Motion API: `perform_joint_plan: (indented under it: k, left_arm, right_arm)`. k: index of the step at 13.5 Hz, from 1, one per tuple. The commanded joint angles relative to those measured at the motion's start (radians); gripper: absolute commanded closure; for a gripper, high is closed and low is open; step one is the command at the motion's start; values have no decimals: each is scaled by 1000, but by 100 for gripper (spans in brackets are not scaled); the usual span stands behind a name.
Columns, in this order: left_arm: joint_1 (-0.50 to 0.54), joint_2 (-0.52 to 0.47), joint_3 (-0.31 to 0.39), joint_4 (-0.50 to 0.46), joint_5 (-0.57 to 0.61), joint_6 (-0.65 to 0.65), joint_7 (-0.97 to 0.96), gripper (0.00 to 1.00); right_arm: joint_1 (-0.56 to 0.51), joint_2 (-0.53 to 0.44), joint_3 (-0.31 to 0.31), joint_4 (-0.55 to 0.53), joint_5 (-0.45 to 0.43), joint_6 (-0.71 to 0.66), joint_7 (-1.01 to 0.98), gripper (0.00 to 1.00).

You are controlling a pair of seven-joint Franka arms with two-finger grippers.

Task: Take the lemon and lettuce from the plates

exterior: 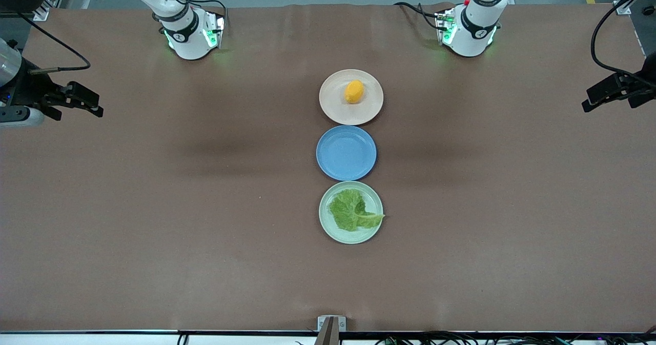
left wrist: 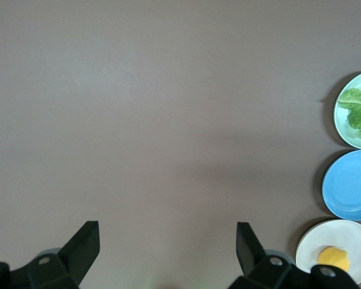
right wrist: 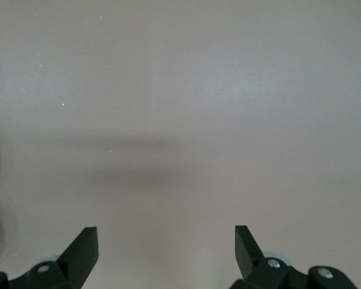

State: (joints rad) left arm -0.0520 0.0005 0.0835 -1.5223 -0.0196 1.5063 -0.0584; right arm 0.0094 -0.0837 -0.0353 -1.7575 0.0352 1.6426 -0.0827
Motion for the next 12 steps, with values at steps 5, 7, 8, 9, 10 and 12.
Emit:
perform_joint_plan:
  k: [5,7,8,9,10,12]
  left_arm:
    - [4,-4,2,2,-20,-1,23,0]
    - [4,9,2,2,-26,-1,22,0]
    - [-3,24,2,4,-39,0,8,0]
    - [-14,42,-1,4,-43,0,3,0]
    - [-37,67,-7,4,-61,0,-3,0]
    - [-103,142,-14,4,-121,8,-110,0]
  right_arm:
    - [-12,-10,14,3,14,-10,11,0]
    - [-12,-13,14,4,14,-18,11,0]
    - [-12,-11,14,6,14,-18,11,0]
    - [-14,-11,14,7,14,-20,11,0]
    - [-14,-10,12,13,14,-20,9,0]
    - [-14,-2,12,64,12,-20,9,0]
